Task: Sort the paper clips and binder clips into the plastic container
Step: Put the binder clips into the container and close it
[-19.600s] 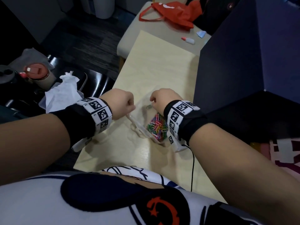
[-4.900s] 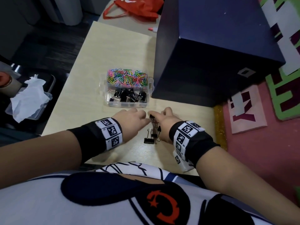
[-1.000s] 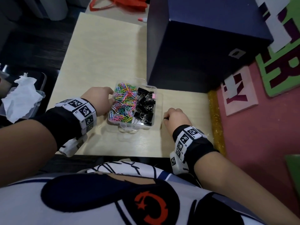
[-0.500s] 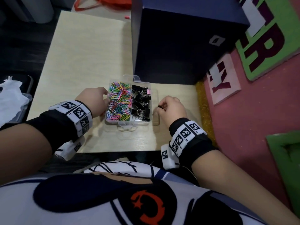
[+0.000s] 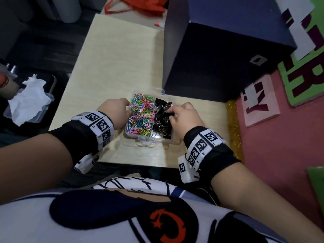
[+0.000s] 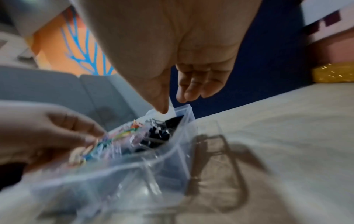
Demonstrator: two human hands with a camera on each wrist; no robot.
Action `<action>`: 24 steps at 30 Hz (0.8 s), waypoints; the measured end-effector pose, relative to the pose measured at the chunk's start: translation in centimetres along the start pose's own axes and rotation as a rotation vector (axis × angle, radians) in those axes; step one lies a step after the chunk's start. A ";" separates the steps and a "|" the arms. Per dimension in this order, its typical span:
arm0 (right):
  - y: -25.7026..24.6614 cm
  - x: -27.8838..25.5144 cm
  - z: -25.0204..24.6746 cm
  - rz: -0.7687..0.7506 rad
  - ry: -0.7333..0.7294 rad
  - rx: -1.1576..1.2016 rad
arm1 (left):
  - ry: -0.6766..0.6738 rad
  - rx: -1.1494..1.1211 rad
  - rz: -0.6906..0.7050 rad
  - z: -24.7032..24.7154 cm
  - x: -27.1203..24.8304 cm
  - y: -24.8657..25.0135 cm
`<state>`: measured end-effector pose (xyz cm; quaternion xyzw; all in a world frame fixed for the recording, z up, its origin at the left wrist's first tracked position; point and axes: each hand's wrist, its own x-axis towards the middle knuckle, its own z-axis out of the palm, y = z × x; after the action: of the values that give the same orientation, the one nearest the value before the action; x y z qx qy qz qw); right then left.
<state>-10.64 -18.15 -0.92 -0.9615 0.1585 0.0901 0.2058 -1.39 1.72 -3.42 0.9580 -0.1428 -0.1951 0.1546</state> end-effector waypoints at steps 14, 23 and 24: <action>-1.5 0.2 1.0 0.041 -0.079 -0.117 | -0.006 -0.038 -0.032 -0.7 0.5 -1.7; -2.3 1.6 1.3 0.197 -0.104 0.023 | -0.047 -0.028 -0.046 -1.3 1.1 -2.1; -2.5 1.7 1.1 0.195 -0.119 0.004 | -0.048 -0.022 -0.049 -1.5 1.2 -2.1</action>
<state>-8.34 -15.95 -1.36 -0.9340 0.2390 0.1663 0.2070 0.74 3.63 -3.21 0.9544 -0.1210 -0.2234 0.1569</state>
